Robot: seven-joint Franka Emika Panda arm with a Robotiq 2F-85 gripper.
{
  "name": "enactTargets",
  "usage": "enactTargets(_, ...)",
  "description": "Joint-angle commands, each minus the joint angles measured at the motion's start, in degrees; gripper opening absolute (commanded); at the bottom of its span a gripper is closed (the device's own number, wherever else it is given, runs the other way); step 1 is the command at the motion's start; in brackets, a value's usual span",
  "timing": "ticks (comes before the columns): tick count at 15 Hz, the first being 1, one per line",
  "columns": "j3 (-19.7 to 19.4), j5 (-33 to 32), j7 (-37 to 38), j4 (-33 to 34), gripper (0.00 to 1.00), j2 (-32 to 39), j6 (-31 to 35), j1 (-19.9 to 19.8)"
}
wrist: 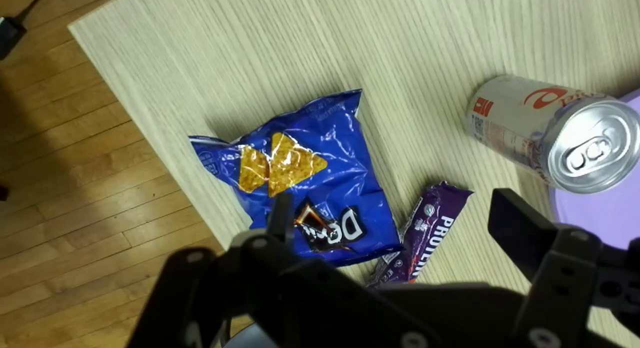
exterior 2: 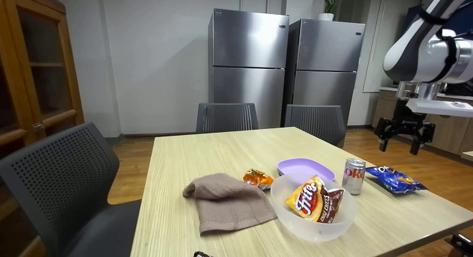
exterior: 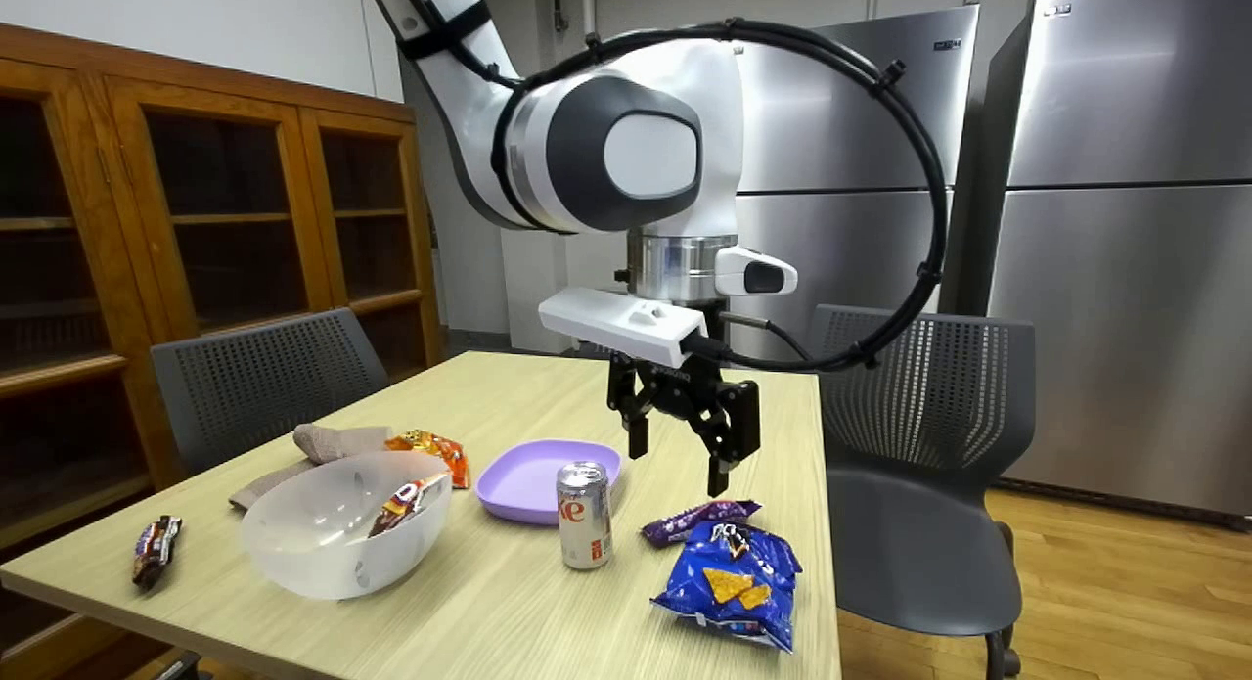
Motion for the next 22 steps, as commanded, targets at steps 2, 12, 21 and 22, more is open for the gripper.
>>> enactTargets(2, 2.1, 2.2, 0.9, 8.0, 1.0, 8.6, -0.6, -1.8)
enactTargets(12, 4.7, 0.0, -0.5, 20.4, 1.0, 21.4, -0.8, -4.7)
enactTargets(21, 6.7, -4.1, -10.8, 16.7, 1.0, 19.6, 1.3, -8.0)
enactTargets(22, 6.5, -4.9, -11.6, 16.5, 1.0, 19.6, 1.5, -8.2)
